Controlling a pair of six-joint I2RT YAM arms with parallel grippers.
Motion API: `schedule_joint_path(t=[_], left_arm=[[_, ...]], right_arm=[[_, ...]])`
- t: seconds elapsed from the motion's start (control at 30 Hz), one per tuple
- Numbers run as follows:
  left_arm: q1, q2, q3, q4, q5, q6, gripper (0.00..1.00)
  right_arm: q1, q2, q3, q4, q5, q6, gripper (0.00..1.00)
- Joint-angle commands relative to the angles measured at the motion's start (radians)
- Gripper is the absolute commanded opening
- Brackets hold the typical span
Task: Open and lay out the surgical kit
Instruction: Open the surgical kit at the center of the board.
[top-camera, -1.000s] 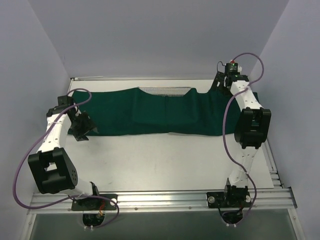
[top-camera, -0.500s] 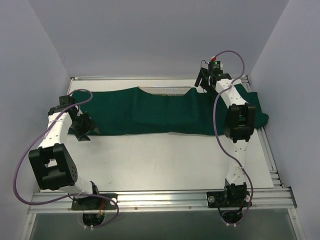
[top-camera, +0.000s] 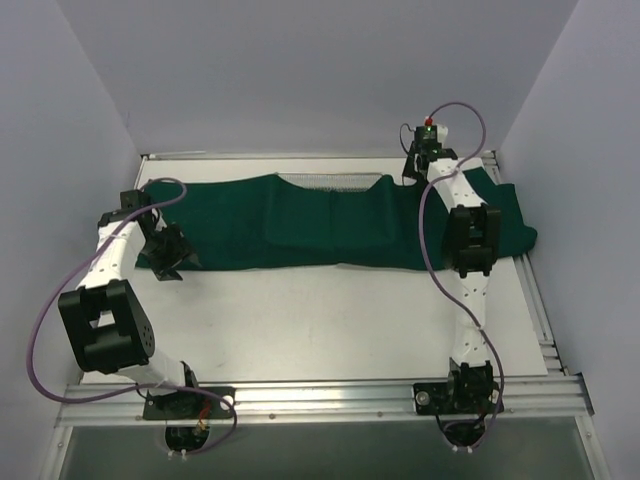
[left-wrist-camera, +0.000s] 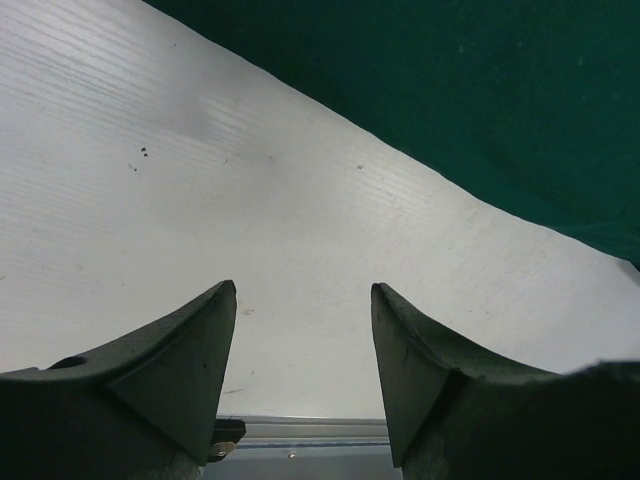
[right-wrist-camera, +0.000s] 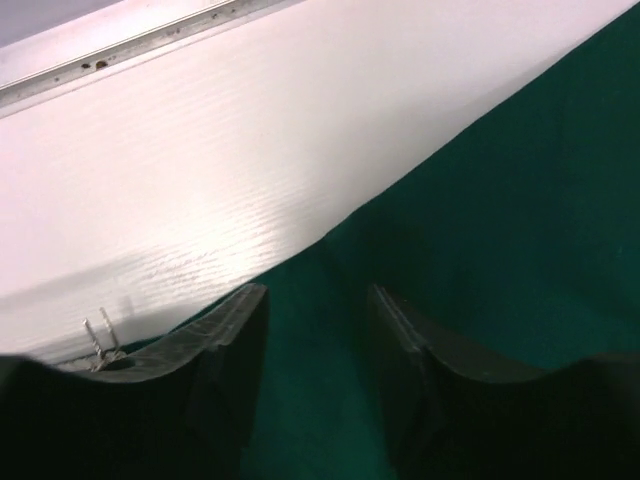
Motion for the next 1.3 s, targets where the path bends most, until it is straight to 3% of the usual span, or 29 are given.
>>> schedule_joint_path(t=[0.0, 0.27, 0.5, 0.6, 0.67, 0.73, 1.27], left_arm=[[-0.006, 0.019, 0.011, 0.042, 0.026, 0.011, 0.65], [-0.007, 0.077, 0.054, 0.037, 0.033, 0.014, 0.65], [-0.012, 0.091, 0.076, 0.037, 0.036, 0.016, 0.65], [-0.014, 0.099, 0.069, 0.04, 0.041, 0.013, 0.64], [-0.015, 0.096, 0.066, 0.04, 0.039, 0.013, 0.64], [-0.015, 0.094, 0.062, 0.039, 0.033, 0.016, 0.64], [-0.015, 0.126, 0.039, 0.068, 0.05, 0.002, 0.64]], right_arm=[[-0.03, 0.049, 0.092, -0.075, 0.073, 0.004, 0.42], [-0.124, -0.026, -0.083, -0.024, 0.014, 0.034, 0.39], [-0.127, -0.04, -0.054, -0.012, 0.027, -0.037, 0.47], [-0.129, -0.033, -0.029, 0.009, 0.037, -0.04, 0.54], [-0.127, -0.03, -0.018, 0.028, 0.031, -0.042, 0.64], [-0.127, -0.011, 0.006, 0.034, 0.031, -0.04, 0.66], [-0.123, 0.12, 0.154, 0.028, 0.023, -0.045, 0.57]])
